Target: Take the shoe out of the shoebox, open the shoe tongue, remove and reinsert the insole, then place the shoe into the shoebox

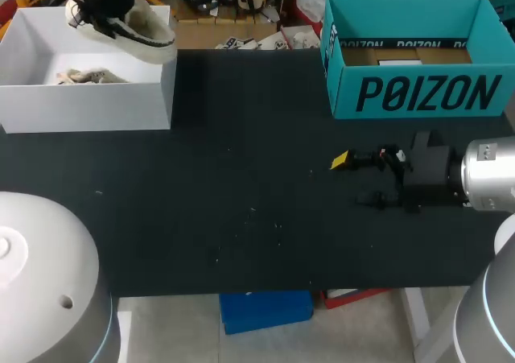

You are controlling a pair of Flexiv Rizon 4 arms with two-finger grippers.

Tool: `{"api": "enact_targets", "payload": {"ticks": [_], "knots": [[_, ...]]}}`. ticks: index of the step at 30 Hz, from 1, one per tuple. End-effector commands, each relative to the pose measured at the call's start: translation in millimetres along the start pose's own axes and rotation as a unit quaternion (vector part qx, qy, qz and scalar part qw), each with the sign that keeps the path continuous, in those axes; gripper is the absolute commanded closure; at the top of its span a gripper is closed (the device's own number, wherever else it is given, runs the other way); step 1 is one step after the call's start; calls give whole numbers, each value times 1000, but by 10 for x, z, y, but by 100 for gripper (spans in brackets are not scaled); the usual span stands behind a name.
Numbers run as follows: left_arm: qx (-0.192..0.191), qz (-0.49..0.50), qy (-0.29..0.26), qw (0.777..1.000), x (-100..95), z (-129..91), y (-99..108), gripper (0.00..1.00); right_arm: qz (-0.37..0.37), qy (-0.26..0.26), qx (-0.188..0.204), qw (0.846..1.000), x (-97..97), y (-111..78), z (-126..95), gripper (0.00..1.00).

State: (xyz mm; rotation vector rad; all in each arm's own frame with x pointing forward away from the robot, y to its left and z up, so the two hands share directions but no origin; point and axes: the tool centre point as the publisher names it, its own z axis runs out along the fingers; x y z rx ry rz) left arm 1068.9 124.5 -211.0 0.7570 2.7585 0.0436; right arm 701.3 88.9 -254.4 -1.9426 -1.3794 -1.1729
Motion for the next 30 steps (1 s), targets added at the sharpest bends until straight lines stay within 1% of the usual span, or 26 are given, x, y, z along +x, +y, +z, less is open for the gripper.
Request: {"api": "enact_targets", "payload": {"ticks": [1, 6, 8, 11, 23, 30], "knots": [[8, -19, -5, 1000, 53, 117, 311, 100, 0, -1, 0, 1000, 3, -3, -3, 0], [11, -47, -5, 999, 40, 282, 616, 100, 0, -1, 0, 1000, 3, -3, -3, 0], [13, -57, -4, 998, 39, 331, 708, 100, 0, -1, 0, 1000, 3, -3, -3, 0], [15, -67, 0, 998, 8, 465, 843, 100, 0, -1, 0, 1000, 3, -3, -3, 0], [18, -101, -1, 995, -142, 849, 1155, 100, 0, -1, 0, 1000, 3, -3, -3, 0], [12, -137, -9, 990, -157, 1075, 1236, 100, 0, -1, 0, 1000, 3, -3, -3, 0]]}}
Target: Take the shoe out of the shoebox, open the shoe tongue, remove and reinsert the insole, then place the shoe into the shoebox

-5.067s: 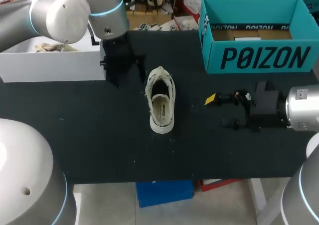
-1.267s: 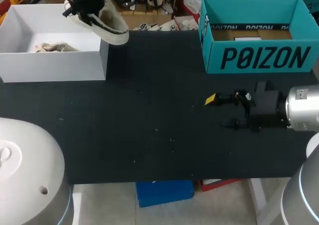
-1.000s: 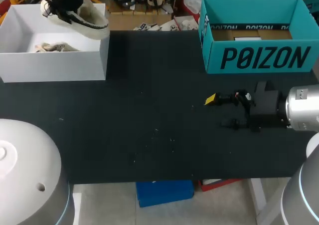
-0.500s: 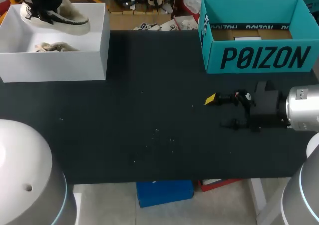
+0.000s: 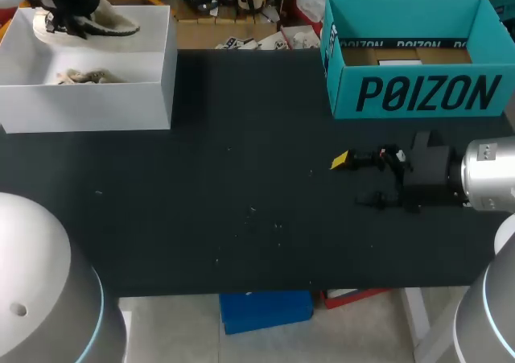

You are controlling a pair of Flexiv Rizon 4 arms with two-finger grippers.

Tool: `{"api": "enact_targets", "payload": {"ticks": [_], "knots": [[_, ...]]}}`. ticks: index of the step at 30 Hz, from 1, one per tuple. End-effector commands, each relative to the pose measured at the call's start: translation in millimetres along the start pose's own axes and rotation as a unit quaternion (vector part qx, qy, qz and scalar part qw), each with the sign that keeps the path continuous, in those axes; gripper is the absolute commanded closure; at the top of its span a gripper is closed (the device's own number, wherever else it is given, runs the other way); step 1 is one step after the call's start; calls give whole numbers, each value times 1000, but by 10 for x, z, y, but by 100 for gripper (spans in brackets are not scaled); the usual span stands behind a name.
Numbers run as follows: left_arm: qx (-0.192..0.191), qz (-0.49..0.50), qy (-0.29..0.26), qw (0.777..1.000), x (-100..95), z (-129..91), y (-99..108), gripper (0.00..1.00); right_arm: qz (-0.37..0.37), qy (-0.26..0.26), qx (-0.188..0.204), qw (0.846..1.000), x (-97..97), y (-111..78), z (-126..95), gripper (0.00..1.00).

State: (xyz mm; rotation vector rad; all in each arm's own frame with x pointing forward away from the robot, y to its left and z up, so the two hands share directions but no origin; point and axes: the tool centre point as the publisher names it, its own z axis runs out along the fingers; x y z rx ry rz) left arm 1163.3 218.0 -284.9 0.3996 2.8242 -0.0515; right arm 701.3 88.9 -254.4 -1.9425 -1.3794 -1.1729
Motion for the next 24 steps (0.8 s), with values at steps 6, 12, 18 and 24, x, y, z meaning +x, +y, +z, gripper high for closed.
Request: {"api": "enact_targets", "payload": {"ticks": [6, 12, 18, 24], "knots": [[-3, -37, -5, 999, -11, 311, 53, 100, 0, -1, 0, 1000, 3, -3, -3, 0], [-7, -61, -5, 998, 80, 490, 44, 100, 0, -1, 0, 1000, 3, -3, -3, 0], [-10, -76, 3, 997, 120, 635, 57, 100, 0, -1, 0, 1000, 3, -3, -3, 0], [-15, -87, 10, 996, 110, 764, 74, 100, 0, -1, 0, 1000, 3, -3, -3, 0]]}}
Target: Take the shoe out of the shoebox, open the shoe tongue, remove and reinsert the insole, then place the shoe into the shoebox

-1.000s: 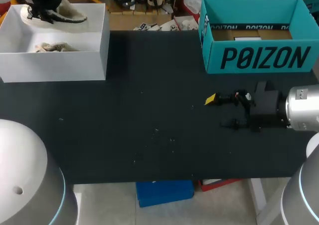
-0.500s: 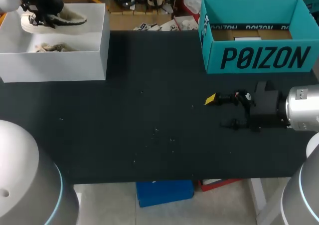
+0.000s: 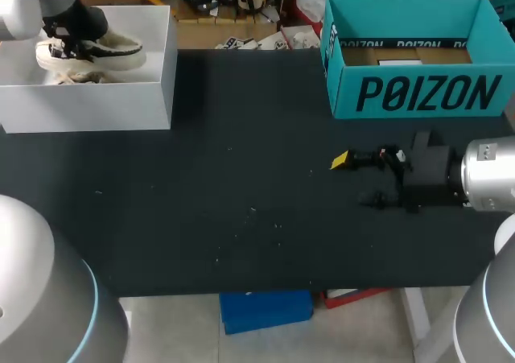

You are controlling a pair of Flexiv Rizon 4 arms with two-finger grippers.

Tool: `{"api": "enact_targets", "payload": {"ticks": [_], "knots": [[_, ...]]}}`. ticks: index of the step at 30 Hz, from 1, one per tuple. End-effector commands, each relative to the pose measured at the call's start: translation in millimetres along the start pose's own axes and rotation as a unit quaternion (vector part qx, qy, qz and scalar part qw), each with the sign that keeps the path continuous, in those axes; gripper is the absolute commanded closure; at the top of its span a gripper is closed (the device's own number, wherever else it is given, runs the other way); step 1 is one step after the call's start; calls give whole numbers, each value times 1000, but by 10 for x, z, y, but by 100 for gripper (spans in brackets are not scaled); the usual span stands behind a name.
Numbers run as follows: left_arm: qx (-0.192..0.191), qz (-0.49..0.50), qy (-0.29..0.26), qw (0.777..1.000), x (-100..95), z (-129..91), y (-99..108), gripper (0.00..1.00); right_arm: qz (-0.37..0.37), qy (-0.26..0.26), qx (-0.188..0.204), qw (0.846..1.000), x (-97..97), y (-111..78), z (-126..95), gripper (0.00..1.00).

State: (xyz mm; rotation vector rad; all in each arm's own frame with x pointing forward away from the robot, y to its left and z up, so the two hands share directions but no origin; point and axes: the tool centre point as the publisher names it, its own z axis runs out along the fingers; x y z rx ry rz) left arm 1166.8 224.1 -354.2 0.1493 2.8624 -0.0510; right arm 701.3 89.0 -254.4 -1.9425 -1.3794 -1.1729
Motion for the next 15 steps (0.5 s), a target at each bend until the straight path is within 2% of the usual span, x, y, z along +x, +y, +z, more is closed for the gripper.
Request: {"api": "enact_targets", "payload": {"ticks": [1, 15], "knots": [[-4, -1, 3, 1000, -81, 104, -6, 100, 0, -1, 0, 1000, 3, -3, -3, 0], [-8, -10, 11, 1000, -129, 270, 10, 100, 0, -1, 0, 1000, 3, -3, -3, 0]]}}
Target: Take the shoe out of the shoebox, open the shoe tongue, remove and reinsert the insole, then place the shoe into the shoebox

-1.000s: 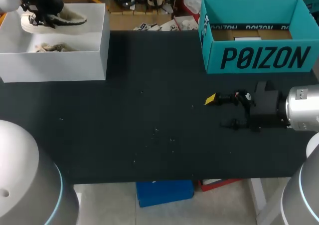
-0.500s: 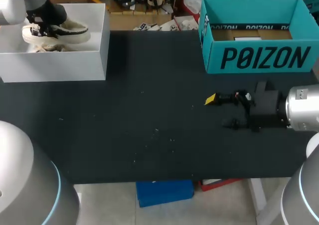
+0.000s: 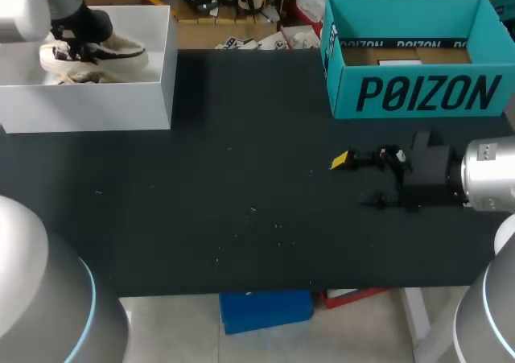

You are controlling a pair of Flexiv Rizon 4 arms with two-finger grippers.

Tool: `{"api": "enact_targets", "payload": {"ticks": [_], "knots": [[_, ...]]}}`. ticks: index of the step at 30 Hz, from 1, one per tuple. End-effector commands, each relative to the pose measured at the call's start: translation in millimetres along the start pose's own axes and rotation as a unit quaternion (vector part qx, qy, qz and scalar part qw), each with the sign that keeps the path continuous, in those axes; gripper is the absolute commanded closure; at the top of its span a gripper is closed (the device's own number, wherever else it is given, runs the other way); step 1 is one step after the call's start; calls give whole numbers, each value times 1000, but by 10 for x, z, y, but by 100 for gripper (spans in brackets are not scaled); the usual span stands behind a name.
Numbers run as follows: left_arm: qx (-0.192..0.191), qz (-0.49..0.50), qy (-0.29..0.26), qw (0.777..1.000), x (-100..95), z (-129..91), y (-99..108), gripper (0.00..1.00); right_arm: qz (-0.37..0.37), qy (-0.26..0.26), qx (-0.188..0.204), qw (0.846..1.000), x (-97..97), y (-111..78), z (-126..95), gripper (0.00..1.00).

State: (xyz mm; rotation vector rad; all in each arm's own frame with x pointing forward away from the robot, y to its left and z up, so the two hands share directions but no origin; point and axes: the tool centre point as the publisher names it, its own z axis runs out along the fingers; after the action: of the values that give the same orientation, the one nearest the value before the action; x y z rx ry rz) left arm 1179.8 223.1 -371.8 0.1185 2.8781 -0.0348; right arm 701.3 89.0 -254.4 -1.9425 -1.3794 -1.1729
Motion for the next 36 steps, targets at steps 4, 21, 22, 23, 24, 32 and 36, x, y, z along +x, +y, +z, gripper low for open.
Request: {"api": "enact_targets", "payload": {"ticks": [4, 21, 22, 23, 24, 32, 36], "knots": [[-4, -3, 8, 1000, -64, 120, 15, 89, 0, -1, 0, 1000, 3, -3, -3, 0], [0, 15, 15, 1000, -178, -422, -114, 53, 0, -1, 0, 1000, 3, -3, -3, 0], [-1, 17, 15, 1000, -180, -465, -124, 53, 0, -1, 0, 1000, 3, -3, -3, 0], [-1, 19, 15, 1000, -177, -515, -142, 53, 0, -1, 0, 1000, 3, -3, -3, 0], [-2, 22, 14, 1000, -169, -550, -153, 53, 0, -1, 0, 1000, 3, -3, -3, 0], [-7, 44, 16, 999, 68, -882, -422, 51, 0, -1, 0, 1000, 3, -3, -3, 0], [-10, 54, 14, 998, 231, -1040, -581, 50, 0, -1, 0, 1000, 3, -3, -3, 0]]}}
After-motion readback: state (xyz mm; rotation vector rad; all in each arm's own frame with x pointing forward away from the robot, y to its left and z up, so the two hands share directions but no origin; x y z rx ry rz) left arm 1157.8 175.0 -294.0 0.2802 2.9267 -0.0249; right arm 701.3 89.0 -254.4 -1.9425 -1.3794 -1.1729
